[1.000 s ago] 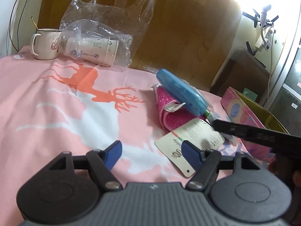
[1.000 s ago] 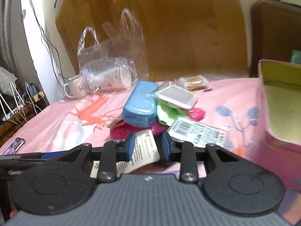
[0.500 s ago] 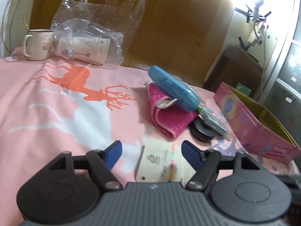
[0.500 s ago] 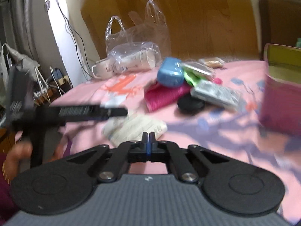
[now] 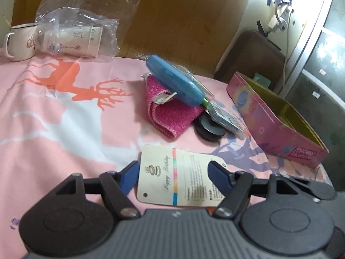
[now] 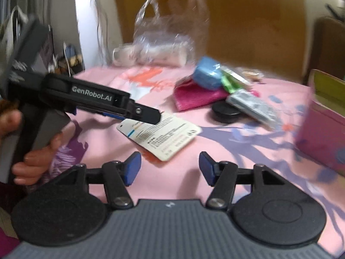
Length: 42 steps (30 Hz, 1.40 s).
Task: Organize soft objects
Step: 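Grasp the white Happy Birthday card with the left tool, then carry the card into the pink tin and open the left tool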
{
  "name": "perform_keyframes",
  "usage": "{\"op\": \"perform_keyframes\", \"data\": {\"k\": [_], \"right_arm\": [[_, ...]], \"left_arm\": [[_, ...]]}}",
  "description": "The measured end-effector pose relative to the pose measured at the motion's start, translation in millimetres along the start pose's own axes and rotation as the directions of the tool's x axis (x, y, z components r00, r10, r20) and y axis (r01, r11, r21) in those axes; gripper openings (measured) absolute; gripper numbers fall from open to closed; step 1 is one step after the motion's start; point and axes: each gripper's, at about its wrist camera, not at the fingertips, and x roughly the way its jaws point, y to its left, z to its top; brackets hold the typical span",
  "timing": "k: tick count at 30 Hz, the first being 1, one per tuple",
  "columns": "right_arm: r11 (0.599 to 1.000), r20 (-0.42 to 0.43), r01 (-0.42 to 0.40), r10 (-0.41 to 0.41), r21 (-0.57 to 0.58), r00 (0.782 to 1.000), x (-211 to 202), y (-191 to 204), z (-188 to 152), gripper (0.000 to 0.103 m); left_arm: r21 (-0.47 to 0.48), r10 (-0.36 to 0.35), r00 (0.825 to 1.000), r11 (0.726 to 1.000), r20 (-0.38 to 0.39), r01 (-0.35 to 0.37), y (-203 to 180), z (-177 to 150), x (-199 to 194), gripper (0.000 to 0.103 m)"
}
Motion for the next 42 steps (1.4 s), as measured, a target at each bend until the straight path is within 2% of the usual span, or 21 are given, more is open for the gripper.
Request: {"op": "perform_keyframes", "data": {"k": [2, 4, 6, 8, 11, 13, 15, 18, 20, 23, 27, 33, 36, 37, 39, 40, 41, 42], "right_arm": [[1.000, -0.044, 0.006, -0.007, -0.025, 0.999, 20, 4, 6, 0.065], [0.998, -0.032, 0.034, -0.035, -0.051, 0.999, 29, 8, 9, 0.064], [0.999, -0.024, 0.037, -0.037, -0.029, 0.999, 27, 7, 8, 0.064], [0.999, -0.005, 0.050, -0.050, -0.013, 0.999, 16, 4, 2, 0.064], [0.991, 0.021, 0.129, -0.128, -0.031, 0.992, -8, 2, -17, 0.064], [0.984, 0.036, 0.176, -0.176, -0.009, 0.984, -29, -5, -32, 0.064], [0.978, 0.047, 0.197, -0.200, 0.060, 0.979, -47, -18, -45, 0.063], [0.956, 0.079, 0.245, -0.260, 0.159, 0.962, -77, -38, -65, 0.062], [0.940, 0.095, 0.276, -0.299, 0.199, 0.950, -90, -49, -74, 0.061], [0.917, 0.125, 0.301, -0.341, 0.260, 0.932, -103, -66, -79, 0.060], [0.904, 0.180, 0.317, -0.376, 0.288, 0.909, -111, -82, -69, 0.059], [0.897, 0.296, 0.325, -0.411, 0.300, 0.862, -118, -105, -39, 0.059], [0.883, 0.322, 0.369, -0.453, 0.289, 0.831, -116, -124, -21, 0.061], [0.877, 0.327, 0.385, -0.468, 0.287, 0.821, -112, -131, -15, 0.065], [0.853, 0.305, 0.440, -0.513, 0.280, 0.802, -99, -149, -4, 0.075], [0.832, 0.282, 0.483, -0.550, 0.273, 0.787, -91, -157, 0, 0.077], [0.800, 0.253, 0.535, -0.596, 0.272, 0.762, -90, -160, -2, 0.077], [0.771, 0.219, 0.574, -0.632, 0.277, 0.743, -88, -163, -3, 0.077]], "left_arm": [[-0.002, -0.011, 1.000, 1.000, -0.010, 0.011, -6, 0, 2, 0.065], [0.034, 0.027, 1.000, 0.999, -0.008, -0.027, -17, -3, 4, 0.065], [0.057, 0.018, 1.000, 0.998, -0.013, -0.017, -27, -7, 6, 0.065], [0.079, -0.014, 0.999, 0.997, -0.030, 0.016, -41, -10, 11, 0.065], [0.131, -0.076, 0.995, 0.988, -0.068, 0.085, -73, -15, 23, 0.066], [0.161, -0.150, 0.984, 0.973, -0.100, 0.165, -99, -21, 33, 0.067], [0.181, -0.214, 0.967, 0.955, -0.135, 0.237, -127, -26, 45, 0.068], [0.222, -0.254, 0.952, 0.931, -0.172, 0.289, -159, -30, 61, 0.068], [0.243, -0.245, 0.953, 0.928, -0.178, 0.284, -174, -30, 68, 0.068], [0.238, -0.269, 0.945, 0.921, -0.187, 0.310, -190, -23, 75, 0.068], [0.279, -0.267, 0.952, 0.912, -0.149, 0.299, -212, -3, 75, 0.068], [0.342, -0.266, 0.963, 0.901, -0.052, 0.267, -244, 44, 71, 0.069], [0.391, -0.246, 0.969, 0.890, -0.017, 0.233, -266, 65, 89, 0.074], [0.405, -0.233, 0.972, 0.888, -0.015, 0.219, -270, 68, 99, 0.075], [0.413, -0.174, 0.985, 0.896, -0.017, 0.165, -274, 70, 117, 0.075], [0.406, -0.152, 0.988, 0.902, -0.024, 0.148, -272, 69, 124, 0.074], [0.392, -0.142, 0.989, 0.909, -0.031, 0.143, -268, 68, 126, 0.074], [0.371, -0.155, 0.988, 0.916, -0.028, 0.154, -261, 66, 124, 0.074]]}}
